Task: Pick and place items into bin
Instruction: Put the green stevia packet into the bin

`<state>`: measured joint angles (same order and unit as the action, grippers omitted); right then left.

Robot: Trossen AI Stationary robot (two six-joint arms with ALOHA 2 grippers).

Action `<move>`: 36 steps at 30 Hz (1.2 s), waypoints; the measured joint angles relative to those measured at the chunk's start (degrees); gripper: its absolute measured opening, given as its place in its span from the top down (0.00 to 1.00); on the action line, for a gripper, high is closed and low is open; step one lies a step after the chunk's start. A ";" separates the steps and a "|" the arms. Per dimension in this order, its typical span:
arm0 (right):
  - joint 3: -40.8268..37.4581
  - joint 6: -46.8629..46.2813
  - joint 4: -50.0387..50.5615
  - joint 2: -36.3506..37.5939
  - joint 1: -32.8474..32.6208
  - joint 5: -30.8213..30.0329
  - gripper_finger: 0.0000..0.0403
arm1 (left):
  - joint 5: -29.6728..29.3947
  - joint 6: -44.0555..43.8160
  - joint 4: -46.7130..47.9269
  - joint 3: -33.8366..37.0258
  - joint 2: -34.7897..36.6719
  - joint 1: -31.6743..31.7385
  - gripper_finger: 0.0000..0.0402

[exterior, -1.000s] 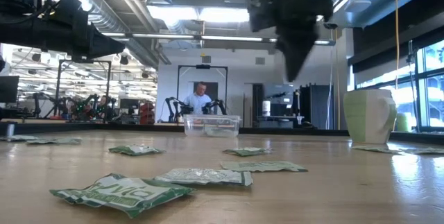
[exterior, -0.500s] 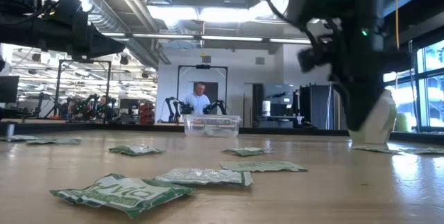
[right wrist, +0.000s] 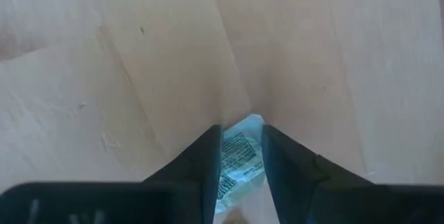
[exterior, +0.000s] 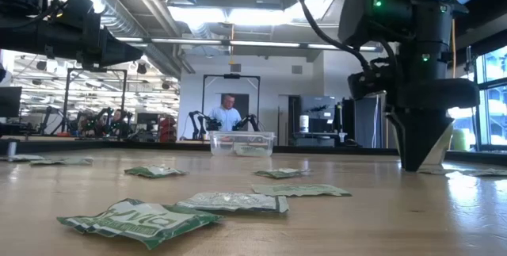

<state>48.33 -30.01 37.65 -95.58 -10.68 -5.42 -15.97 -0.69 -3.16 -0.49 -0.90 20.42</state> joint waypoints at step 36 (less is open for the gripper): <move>28.64 47.10 -18.79 1.52 22.98 0.86 0.98 | -0.08 0.42 -0.04 0.01 0.00 0.01 0.79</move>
<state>76.97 17.10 18.86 -94.06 12.30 -4.56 -16.04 -0.27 -3.20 -0.47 -0.90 20.42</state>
